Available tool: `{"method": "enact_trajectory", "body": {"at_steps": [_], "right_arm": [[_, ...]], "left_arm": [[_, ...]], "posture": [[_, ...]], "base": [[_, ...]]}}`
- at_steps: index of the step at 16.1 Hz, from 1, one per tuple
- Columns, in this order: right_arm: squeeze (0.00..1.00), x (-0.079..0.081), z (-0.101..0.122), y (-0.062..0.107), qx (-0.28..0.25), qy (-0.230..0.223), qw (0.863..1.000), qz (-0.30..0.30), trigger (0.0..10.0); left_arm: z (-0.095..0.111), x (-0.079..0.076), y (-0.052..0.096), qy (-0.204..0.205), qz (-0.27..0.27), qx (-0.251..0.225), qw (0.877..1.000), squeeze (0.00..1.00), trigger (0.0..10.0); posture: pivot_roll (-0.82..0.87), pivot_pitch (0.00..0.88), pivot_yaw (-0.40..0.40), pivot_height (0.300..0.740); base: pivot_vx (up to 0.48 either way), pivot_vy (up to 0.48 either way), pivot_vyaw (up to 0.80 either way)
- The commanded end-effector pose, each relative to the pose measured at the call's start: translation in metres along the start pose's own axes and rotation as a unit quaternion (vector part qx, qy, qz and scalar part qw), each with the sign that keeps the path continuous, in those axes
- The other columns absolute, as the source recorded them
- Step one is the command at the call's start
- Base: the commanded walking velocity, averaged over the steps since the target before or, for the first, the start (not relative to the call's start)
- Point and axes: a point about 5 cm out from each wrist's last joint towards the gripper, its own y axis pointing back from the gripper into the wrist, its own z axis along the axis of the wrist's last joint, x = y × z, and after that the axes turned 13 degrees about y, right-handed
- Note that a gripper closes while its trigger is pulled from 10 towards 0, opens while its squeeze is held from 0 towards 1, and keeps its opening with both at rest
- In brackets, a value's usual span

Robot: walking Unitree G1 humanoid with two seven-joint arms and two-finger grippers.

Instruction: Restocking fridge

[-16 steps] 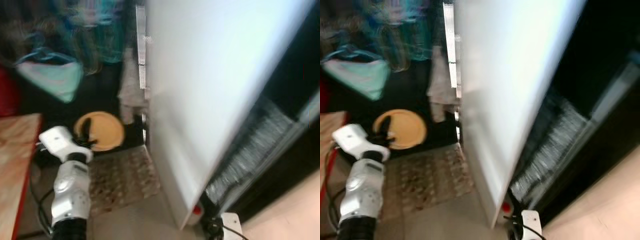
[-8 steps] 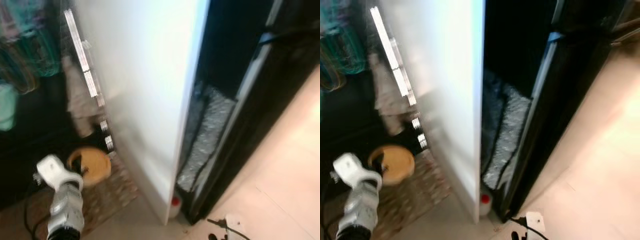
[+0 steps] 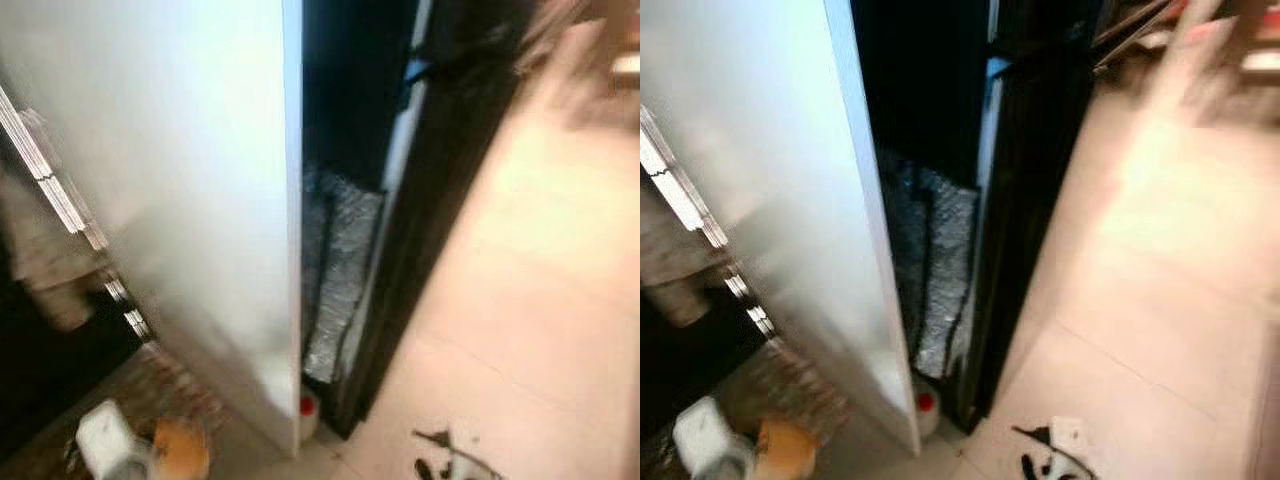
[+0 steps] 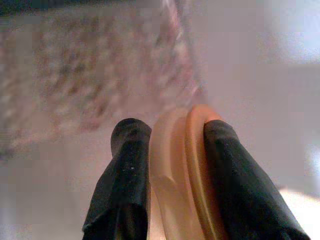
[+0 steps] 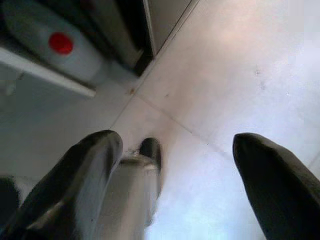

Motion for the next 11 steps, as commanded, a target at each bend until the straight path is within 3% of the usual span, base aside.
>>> {"method": "enact_trajectory", "body": {"at_steps": [1,2,7,10,11], "right_arm": [[0.0,-0.003,-0.003,0.001,0.0,-0.008,1.0,-0.01,10.0],[0.0,-0.003,-0.002,0.001,-0.003,-0.012,1.0,-0.012,10.0],[0.0,-0.011,0.004,0.003,-0.055,-0.023,0.996,-0.068,10.0],[0.0,-0.017,0.011,0.007,-0.105,-0.017,0.987,-0.122,10.0],[0.0,-0.027,0.023,0.009,-0.133,0.001,0.981,-0.143,10.0]], "left_arm": [[-0.002,0.002,0.0,-0.024,0.012,0.009,1.0,0.0,10.0],[-0.003,0.004,0.0,-0.025,0.017,0.012,0.999,0.0,10.0],[-0.004,0.004,0.0,-0.016,0.02,0.004,1.0,0.0,10.0],[-0.005,0.008,0.001,-0.019,0.024,0.006,1.0,0.0,10.0],[-0.006,0.009,0.001,-0.021,0.025,0.006,0.999,0.0,10.0]], "posture": [[-0.05,0.019,0.058,0.74],[-0.05,0.019,0.058,0.74],[-0.04,0.0,0.045,0.74],[-0.04,0.0,0.046,0.74],[-0.04,0.0,0.045,0.74]], "base": [[0.0,0.0,-0.8],[0.0,0.0,-0.8],[0.0,0.0,0.0],[0.0,0.0,0.0],[0.0,0.0,0.0]]}}
